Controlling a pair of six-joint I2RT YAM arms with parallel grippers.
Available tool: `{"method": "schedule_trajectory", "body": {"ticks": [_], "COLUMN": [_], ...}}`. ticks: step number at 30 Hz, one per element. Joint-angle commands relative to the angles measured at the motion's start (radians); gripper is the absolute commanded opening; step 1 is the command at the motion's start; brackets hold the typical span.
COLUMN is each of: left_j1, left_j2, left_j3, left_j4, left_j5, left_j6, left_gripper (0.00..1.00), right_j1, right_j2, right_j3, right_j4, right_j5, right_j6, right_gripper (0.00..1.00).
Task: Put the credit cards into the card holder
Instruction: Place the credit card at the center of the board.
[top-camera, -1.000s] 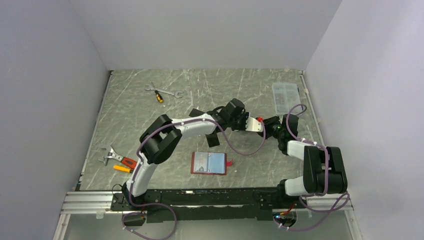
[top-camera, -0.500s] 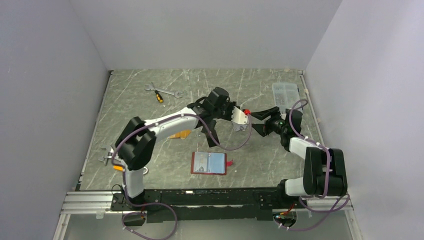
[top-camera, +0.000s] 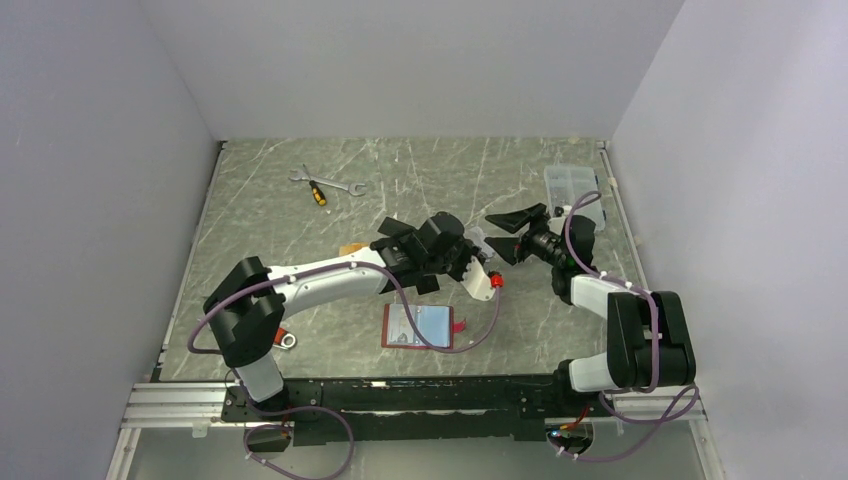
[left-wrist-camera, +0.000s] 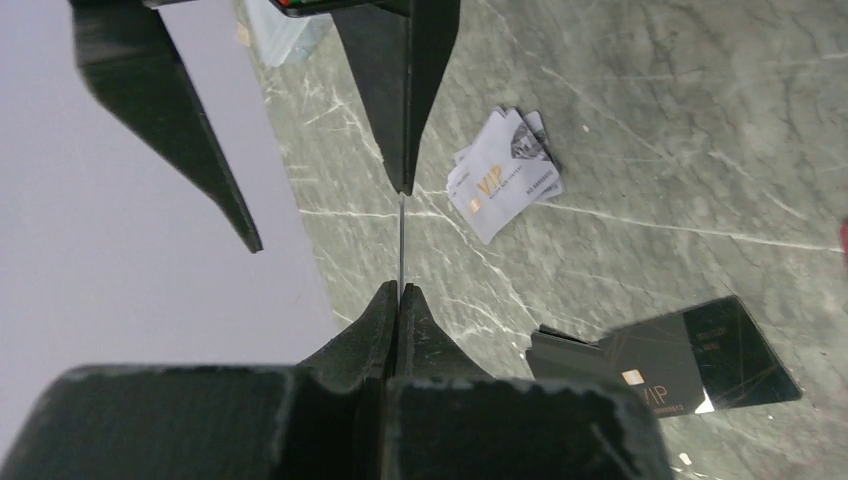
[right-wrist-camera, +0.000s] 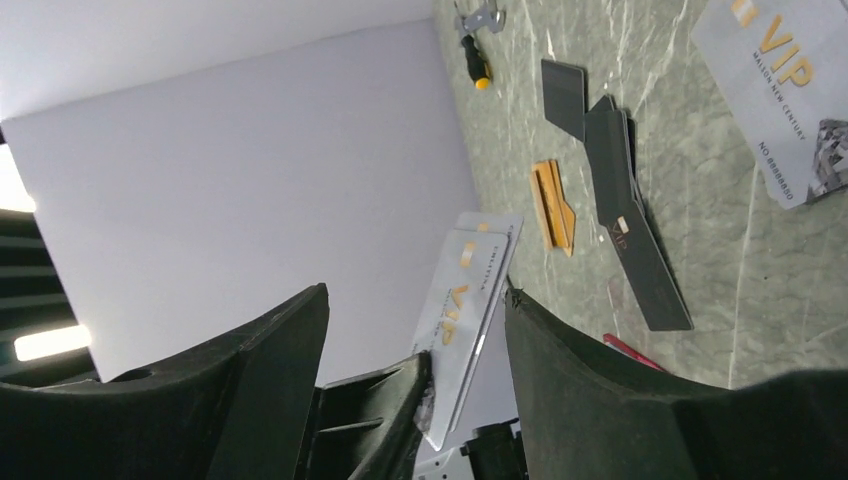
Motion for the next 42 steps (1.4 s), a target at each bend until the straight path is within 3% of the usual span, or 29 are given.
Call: {"method": "schedule_trajectory", "body": {"ticks": [1, 9, 18, 21, 26, 28, 29, 32, 33, 36, 39, 42], "left_j1": [-0.015, -0.027, -0.049, -0.057, -0.073, -0.073, -0.07, -0.038, -0.019, 0.057, 0.146, 0.248], "left_j2": [-0.045, -0.025, -0.045, -0.051, -0.054, -0.035, -0.018, 0.043, 0.061, 0.073, 0.046, 0.042], "left_j3": [0.005, 0.032, -0.016, -0.028, -0.033, 0.013, 0.059, 0.248, 0.322, 0.479, 0.515, 0.532], "left_j4": [0.047, 0.083, 0.151, 0.148, 0.118, 0.051, -0.005, -0.219, -0.311, -0.508, -0.598, -0.654], "left_j5": [-0.045, -0.095, -0.108, -0.11, -0.123, -0.137, -0.153, -0.175, -0.159, -0.049, 0.097, 0.311], "left_j6": [0.031, 0.036, 0.069, 0.07, 0.041, -0.008, -0.056, -0.257, -0.326, -0.528, -0.713, -0.931], "left_gripper": [0.0, 0.0, 0.0, 0.0, 0.0, 0.0, 0.07, 0.79, 0.96, 0.99, 0.99, 0.99], "right_j1": [0.0, 0.032, 0.087, 0.095, 0.094, 0.09, 0.084, 0.055, 0.044, 0.028, 0.028, 0.028], "right_j2": [-0.024, 0.014, 0.079, 0.083, 0.082, 0.083, 0.082, 0.066, 0.059, 0.006, -0.06, -0.098], "right_j3": [-0.027, -0.01, 0.037, 0.05, 0.056, 0.048, 0.04, 0.029, 0.03, 0.064, 0.139, 0.188], "right_j4": [0.132, 0.077, 0.182, 0.201, 0.216, 0.237, 0.254, 0.255, 0.237, 0.068, -0.166, -0.252], "right_j5": [-0.033, -0.062, -0.047, -0.04, -0.038, -0.048, -0.052, -0.071, -0.078, -0.076, -0.04, -0.038], "right_j6": [0.084, 0.089, 0.183, 0.198, 0.207, 0.21, 0.209, 0.168, 0.138, -0.027, -0.246, -0.383], "right_gripper": [0.67, 0.66, 0.58, 0.43, 0.01, 0.0, 0.0, 0.0, 0.0, 0.0, 0.0, 0.0]}}
